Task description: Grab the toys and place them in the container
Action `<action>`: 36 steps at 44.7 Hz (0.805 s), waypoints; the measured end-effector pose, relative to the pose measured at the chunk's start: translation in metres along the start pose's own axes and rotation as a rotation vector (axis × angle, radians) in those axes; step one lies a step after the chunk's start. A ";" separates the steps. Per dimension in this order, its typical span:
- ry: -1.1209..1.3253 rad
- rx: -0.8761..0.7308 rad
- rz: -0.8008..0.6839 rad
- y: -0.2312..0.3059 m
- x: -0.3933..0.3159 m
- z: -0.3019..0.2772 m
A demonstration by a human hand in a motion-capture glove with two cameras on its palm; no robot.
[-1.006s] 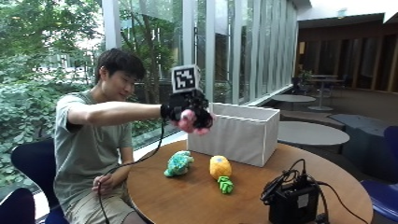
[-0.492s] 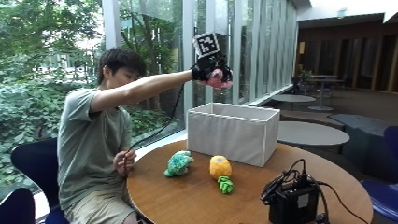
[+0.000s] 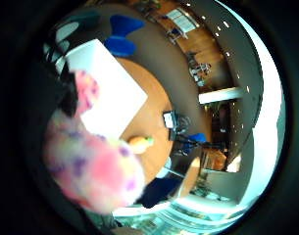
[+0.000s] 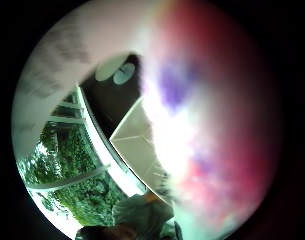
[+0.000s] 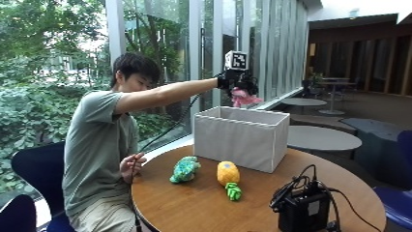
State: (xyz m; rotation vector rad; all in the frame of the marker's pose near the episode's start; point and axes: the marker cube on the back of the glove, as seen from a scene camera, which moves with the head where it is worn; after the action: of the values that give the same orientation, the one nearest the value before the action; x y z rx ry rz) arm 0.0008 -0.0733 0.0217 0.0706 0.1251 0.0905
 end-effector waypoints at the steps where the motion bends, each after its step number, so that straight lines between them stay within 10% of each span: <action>1: 0.006 -0.037 -0.001 0.000 -0.001 0.003; 7: 0.008 -0.250 0.039 0.001 0.004 0.016; 36: -0.148 -0.212 0.186 0.144 0.243 0.071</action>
State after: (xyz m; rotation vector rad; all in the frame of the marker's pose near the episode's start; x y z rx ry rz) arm 0.2377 0.0877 0.0734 -0.1230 -0.0394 0.2833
